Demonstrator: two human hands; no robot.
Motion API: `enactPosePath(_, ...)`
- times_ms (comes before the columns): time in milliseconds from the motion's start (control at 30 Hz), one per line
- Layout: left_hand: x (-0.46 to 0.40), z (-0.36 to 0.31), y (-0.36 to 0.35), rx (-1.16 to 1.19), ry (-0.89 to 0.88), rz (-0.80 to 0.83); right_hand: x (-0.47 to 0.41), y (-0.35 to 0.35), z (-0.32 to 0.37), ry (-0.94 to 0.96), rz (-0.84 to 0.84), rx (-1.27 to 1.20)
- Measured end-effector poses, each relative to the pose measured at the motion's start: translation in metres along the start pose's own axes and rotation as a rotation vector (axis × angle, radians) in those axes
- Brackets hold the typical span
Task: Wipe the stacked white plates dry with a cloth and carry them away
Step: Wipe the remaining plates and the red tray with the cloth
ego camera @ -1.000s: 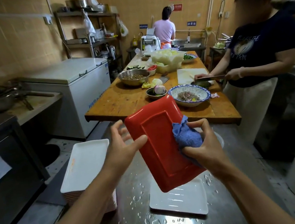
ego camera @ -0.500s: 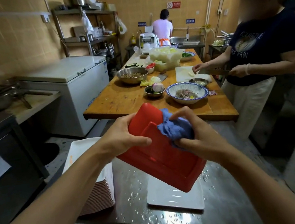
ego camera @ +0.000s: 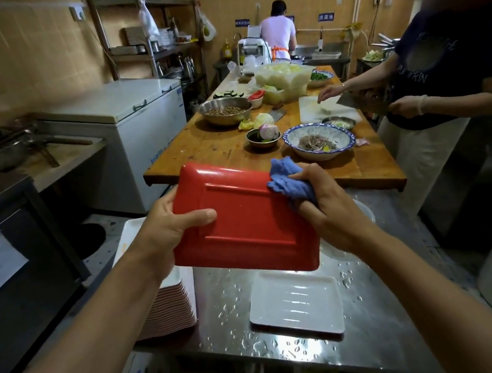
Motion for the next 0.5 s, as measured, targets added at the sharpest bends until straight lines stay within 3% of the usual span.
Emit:
enactPosePath(200,-0.005,0.020,0.009,0.151,0.063,-0.120,0.008,-0.014,-0.003,-0.020,0.004,-0.065)
enactPosePath(500,-0.006,0.051,-0.002,0.397,0.273,-0.273,0.043,-0.040,0.000,0.045,-0.167,0.244)
Point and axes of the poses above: each hand's wrist, its own x-axis away from the middle knuckle, its own y-axis out of the back of the hand, z = x × y, the point moved 9 cm from there along -x, towards the middle knuckle, and after that the axes turned 6 degrees about z, right-handed, at the moved point
